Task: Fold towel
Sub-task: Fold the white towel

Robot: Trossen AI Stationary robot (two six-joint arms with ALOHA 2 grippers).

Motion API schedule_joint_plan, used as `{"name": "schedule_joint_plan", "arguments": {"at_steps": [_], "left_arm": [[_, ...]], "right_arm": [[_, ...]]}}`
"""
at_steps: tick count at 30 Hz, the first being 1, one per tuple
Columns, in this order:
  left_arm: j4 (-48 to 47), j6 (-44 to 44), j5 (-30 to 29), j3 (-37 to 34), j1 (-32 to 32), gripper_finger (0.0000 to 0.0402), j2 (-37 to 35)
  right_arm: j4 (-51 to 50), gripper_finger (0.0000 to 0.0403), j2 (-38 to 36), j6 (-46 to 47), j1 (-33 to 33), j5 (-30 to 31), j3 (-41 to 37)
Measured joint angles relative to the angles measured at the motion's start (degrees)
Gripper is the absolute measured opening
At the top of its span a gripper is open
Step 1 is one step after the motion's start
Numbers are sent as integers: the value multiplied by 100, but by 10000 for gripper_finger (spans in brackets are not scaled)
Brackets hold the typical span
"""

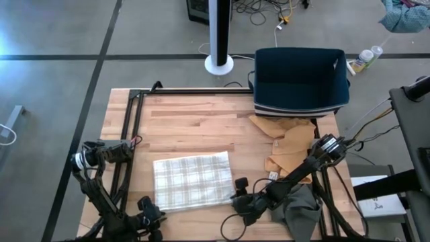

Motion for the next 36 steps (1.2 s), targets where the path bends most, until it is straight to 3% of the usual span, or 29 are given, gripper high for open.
{"name": "schedule_joint_plan", "arguments": {"at_steps": [17, 23, 36], "left_arm": [[-111, -106, 22, -8, 0, 89, -11], [-211, -216, 42, -8, -13, 82, -11], [-373, -252, 158, -6, -22, 88, -22]], "right_arm": [[-113, 10, -22, 131, -2, -4, 241], [-771, 14, -38, 48, 1, -7, 589], [-828, 18, -17, -58, 68, -221, 584]]}}
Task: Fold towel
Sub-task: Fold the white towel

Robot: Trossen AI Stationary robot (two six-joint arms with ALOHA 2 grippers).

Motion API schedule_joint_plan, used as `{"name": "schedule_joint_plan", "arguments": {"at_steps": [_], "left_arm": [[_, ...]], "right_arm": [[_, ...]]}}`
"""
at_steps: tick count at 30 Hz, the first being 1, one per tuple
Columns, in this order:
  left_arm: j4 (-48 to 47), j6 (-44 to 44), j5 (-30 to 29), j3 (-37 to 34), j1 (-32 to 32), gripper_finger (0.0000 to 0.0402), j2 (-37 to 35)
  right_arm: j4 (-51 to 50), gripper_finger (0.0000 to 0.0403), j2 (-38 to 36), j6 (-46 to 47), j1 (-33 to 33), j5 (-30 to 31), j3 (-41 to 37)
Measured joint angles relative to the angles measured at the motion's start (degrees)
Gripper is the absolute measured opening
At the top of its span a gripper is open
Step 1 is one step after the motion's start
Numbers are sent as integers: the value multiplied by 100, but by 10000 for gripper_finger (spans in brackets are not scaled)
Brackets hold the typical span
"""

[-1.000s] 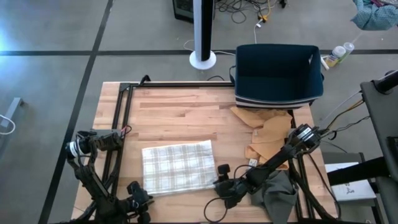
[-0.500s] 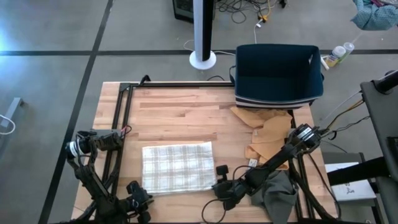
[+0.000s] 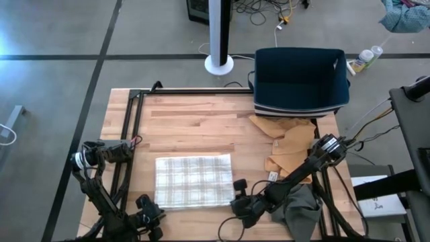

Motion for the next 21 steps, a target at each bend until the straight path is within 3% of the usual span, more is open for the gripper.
{"name": "schedule_joint_plan", "arguments": {"at_steps": [21], "left_arm": [[-373, -220, 26, -7, -4, 85, 9]], "right_arm": [[477, 18, 42, -352, 194, -258, -39]]}}
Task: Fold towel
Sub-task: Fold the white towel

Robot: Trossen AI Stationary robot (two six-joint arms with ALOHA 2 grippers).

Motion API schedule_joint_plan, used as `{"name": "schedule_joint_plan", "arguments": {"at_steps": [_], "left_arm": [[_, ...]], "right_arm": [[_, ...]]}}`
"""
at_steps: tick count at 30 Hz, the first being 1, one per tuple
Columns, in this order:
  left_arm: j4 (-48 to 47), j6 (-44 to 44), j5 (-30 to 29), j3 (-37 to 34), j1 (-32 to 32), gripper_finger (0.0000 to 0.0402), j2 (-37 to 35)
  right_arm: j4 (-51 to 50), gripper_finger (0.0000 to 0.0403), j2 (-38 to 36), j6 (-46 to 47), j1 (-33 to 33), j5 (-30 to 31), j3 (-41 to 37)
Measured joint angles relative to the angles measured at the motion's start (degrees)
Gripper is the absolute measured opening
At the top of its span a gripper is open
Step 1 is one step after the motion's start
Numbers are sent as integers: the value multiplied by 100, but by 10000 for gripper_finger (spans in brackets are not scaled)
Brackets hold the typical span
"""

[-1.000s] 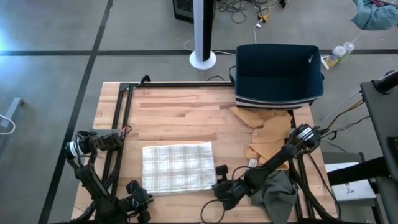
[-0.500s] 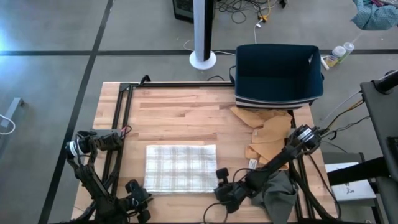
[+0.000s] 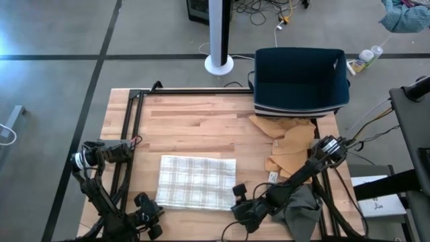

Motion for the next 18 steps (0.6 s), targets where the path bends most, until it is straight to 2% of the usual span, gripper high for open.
{"name": "schedule_joint_plan", "arguments": {"at_steps": [6, 10, 13, 16, 18], "left_arm": [[-69, -4, 41, -4, 0, 78, -15], [-228, 4, 288, -25, 7, 85, -191], [-323, 240, 668, -40, -2, 94, -417], [-390, 643, 1355, -27, -15, 100, -593], [-681, 645, 1528, -26, -33, 103, -651]], "right_arm": [[500, 18, 0, 2, 4, -63, -244], [700, 21, 2, 197, -6, -123, -465], [713, 37, 2, 362, -9, -128, -510], [690, 67, 2, 512, -9, -140, -475], [692, 91, 2, 531, -9, -153, -426]]}}
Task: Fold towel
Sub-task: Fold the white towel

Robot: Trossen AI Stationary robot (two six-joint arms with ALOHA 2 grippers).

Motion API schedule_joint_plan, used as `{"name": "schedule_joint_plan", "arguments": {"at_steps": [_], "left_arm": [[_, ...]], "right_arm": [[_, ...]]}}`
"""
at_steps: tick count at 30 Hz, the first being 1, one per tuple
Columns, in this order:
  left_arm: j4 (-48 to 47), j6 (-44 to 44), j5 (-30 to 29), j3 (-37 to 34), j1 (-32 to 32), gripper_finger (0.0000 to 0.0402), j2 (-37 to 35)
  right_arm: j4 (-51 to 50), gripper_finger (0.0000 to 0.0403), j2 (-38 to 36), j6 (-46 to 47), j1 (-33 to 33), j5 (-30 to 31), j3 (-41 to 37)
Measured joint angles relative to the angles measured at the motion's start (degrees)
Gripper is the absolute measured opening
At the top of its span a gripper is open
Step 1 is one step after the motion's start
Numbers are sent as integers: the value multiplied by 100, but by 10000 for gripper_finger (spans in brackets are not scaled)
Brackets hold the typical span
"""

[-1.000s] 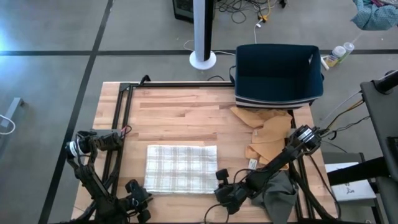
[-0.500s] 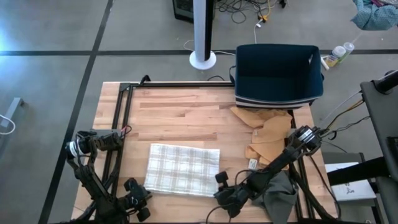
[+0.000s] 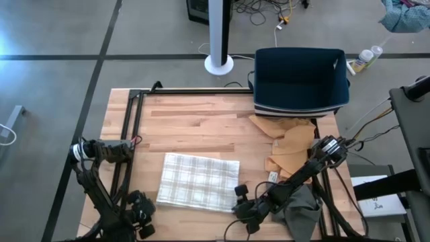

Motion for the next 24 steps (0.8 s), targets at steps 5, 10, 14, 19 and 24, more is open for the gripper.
{"name": "schedule_joint_plan", "arguments": {"at_steps": [5, 10, 14, 19, 24], "left_arm": [[-495, -673, -742, -270, -34, 98, -141], [885, -656, -967, -1207, -46, 82, -265], [1418, -484, -1576, -1373, -1, 79, -296], [1811, 652, -1629, -1001, 575, 85, -200], [3989, 2850, -1551, -984, 1384, 86, 85]], "right_arm": [[-62, 145, -1, 64, 0, -24, 95], [-678, 176, -486, 278, 0, -21, 395], [-1237, 183, -898, 452, 15, 292, 360], [-1303, 177, -1030, 581, 35, 600, 268], [-841, 172, -892, 490, 13, 630, 250]]}}
